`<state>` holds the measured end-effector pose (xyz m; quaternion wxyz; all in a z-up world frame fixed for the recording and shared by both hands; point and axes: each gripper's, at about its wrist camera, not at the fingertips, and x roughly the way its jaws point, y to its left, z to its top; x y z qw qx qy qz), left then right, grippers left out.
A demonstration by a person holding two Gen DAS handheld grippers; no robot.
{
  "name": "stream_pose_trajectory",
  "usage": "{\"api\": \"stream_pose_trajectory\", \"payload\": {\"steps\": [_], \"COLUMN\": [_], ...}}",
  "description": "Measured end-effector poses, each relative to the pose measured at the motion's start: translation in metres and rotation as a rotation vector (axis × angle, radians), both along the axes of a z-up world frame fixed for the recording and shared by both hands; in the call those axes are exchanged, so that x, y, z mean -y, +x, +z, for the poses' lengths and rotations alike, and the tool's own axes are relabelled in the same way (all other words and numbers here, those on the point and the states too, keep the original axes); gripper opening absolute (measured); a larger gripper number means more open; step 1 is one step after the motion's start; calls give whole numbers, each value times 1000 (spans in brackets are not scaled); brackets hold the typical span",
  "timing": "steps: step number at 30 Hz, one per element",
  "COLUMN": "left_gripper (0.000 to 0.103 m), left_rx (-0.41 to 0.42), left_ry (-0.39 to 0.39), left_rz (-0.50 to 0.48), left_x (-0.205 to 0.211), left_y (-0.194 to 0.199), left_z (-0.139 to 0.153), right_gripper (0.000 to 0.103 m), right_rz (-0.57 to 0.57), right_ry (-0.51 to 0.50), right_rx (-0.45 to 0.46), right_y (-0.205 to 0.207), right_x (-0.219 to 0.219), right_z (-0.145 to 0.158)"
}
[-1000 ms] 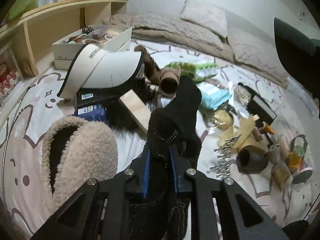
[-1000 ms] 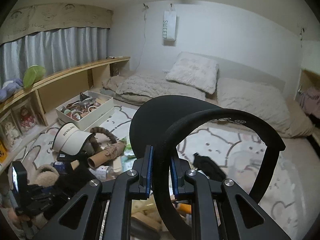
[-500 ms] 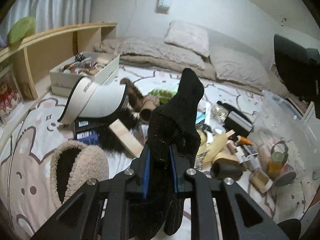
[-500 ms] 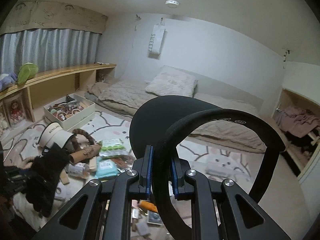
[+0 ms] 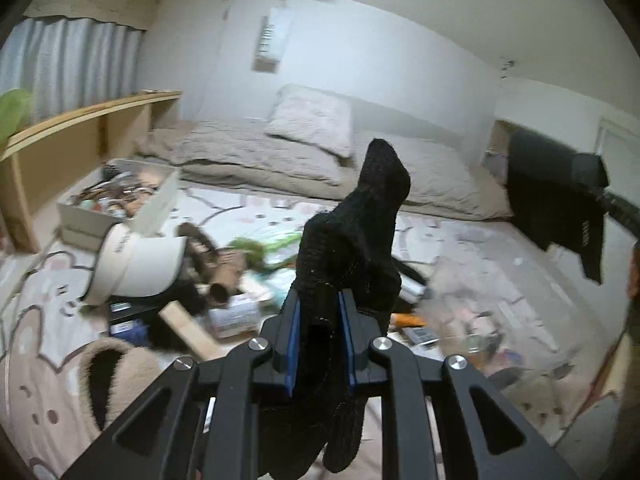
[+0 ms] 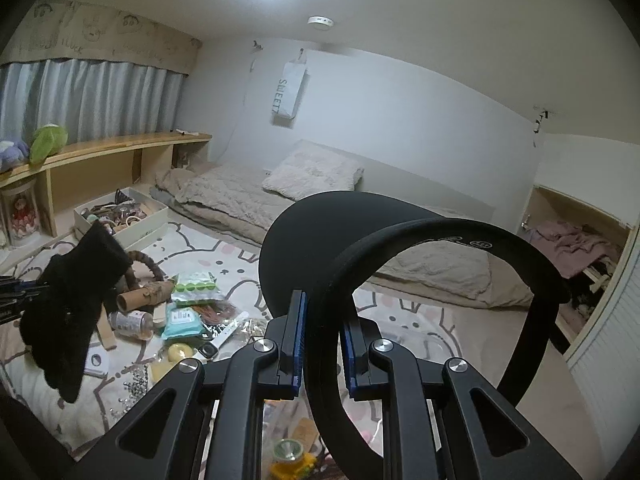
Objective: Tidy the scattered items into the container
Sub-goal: 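Lift the gloves with the left tool toward the clear container while the right tool holds the visor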
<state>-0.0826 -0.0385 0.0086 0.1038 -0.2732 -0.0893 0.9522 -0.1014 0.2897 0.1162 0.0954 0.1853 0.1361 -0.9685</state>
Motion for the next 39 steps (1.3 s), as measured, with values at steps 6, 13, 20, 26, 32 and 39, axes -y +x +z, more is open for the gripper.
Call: {"api": "stream_pose_trajectory", "payload": {"steps": [6, 13, 20, 26, 32, 39], "left_gripper": [18, 18, 18, 18, 18, 18], "left_rx": [-31, -72, -90, -63, 35, 169], "left_ry": [20, 46, 61, 98, 235, 348], "left_rz": [-77, -136, -194, -255, -250, -180], "left_x": [-33, -73, -120, -171, -212, -265], "left_y": [-2, -12, -34, -59, -91, -125], "left_z": [29, 66, 98, 109, 100, 60], "right_gripper": [17, 17, 17, 17, 17, 17], "right_rz": [1, -18, -69, -120, -157, -212], "right_ry": [-21, -55, -100, -133, -159, -140], "right_rx": [-9, -37, -101, -100, -84, -88], "right_y": [12, 19, 25, 20, 10, 6], "right_x": [-14, -40, -84, -121, -151, -177], "right_z": [6, 14, 25, 22, 11, 1]}}
